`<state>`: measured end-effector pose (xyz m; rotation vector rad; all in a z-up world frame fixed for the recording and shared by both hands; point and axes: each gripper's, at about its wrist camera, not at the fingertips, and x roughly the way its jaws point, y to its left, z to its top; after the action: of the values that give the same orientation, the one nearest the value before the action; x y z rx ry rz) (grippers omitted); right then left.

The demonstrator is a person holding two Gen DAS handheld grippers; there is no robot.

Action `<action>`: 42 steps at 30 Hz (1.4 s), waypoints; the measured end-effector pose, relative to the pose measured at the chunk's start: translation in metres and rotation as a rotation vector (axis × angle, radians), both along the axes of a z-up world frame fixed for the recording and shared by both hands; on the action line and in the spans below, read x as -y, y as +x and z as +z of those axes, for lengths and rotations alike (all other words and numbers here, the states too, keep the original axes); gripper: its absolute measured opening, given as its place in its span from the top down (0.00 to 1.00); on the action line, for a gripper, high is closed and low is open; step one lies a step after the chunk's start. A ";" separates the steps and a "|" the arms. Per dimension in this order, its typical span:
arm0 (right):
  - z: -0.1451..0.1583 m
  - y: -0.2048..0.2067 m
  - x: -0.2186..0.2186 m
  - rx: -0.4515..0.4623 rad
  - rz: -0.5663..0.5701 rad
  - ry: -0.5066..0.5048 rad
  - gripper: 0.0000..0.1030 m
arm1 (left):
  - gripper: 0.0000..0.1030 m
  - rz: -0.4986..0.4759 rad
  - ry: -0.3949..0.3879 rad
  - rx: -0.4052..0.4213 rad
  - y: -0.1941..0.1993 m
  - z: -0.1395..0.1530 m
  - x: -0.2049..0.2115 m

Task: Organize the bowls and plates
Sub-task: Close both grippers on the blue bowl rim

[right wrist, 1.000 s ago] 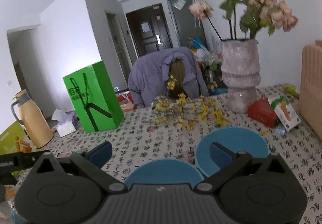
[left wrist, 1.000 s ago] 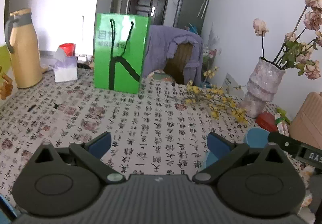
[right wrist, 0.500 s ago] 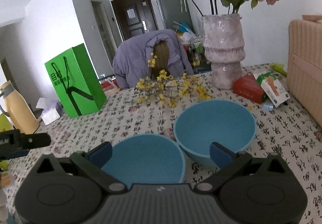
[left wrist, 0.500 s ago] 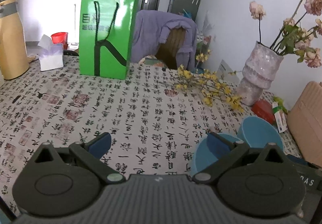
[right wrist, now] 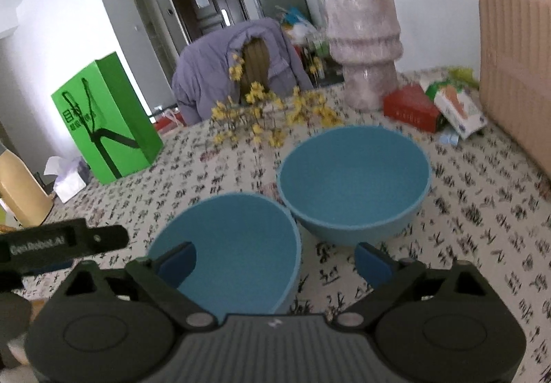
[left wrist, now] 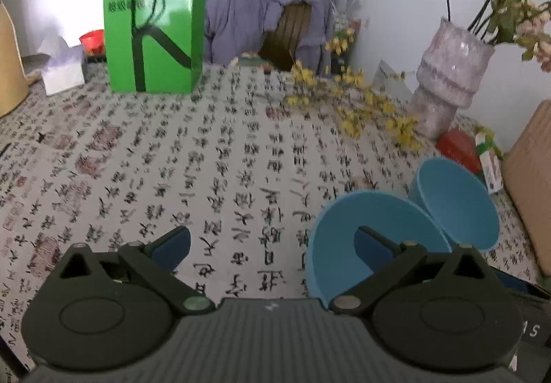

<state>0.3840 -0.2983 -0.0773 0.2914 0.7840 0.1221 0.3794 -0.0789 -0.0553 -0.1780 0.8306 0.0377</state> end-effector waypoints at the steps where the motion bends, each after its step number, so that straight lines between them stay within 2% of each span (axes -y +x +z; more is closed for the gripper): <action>1: -0.002 0.002 0.000 -0.010 -0.007 0.005 0.10 | 0.00 0.005 0.002 -0.007 0.002 -0.003 0.000; 7: -0.015 0.007 -0.003 -0.035 -0.021 0.020 0.14 | 0.00 0.012 -0.009 -0.040 0.010 -0.015 0.003; 11: -0.025 0.008 -0.004 -0.037 -0.022 0.023 0.27 | 0.00 0.008 0.009 -0.026 0.009 -0.017 0.009; 17: -0.041 0.014 0.004 -0.051 -0.013 0.090 0.44 | 0.00 -0.018 0.032 -0.012 0.011 -0.019 0.018; 20: -0.046 0.016 0.008 -0.053 -0.014 0.113 0.46 | 0.00 -0.027 0.020 -0.008 0.011 -0.021 0.021; 25: -0.053 0.016 0.008 -0.068 -0.003 0.150 0.46 | 0.01 -0.035 0.042 0.003 0.010 -0.024 0.028; 28: -0.055 0.016 0.005 -0.072 0.000 0.142 0.48 | 0.08 -0.046 0.050 0.004 0.009 -0.026 0.032; 31: -0.057 0.016 0.004 -0.076 0.001 0.142 0.48 | 0.10 -0.051 0.047 0.001 0.009 -0.028 0.034; 33: -0.059 0.017 0.004 -0.081 0.000 0.143 0.54 | 0.14 -0.061 0.036 0.000 0.008 -0.029 0.035; 37: -0.059 0.015 0.005 -0.074 -0.008 0.140 0.58 | 0.24 -0.075 0.058 0.002 0.009 -0.032 0.040; 39: -0.058 0.015 0.005 -0.066 -0.013 0.127 0.60 | 0.26 -0.078 0.060 0.001 0.009 -0.033 0.042; 42: -0.059 0.015 0.004 -0.067 -0.014 0.109 0.63 | 0.37 -0.082 0.072 0.003 0.009 -0.035 0.045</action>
<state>0.3989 -0.3027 -0.1359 0.4059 0.8430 0.1434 0.3883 -0.1235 -0.0900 -0.0764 0.8319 -0.0100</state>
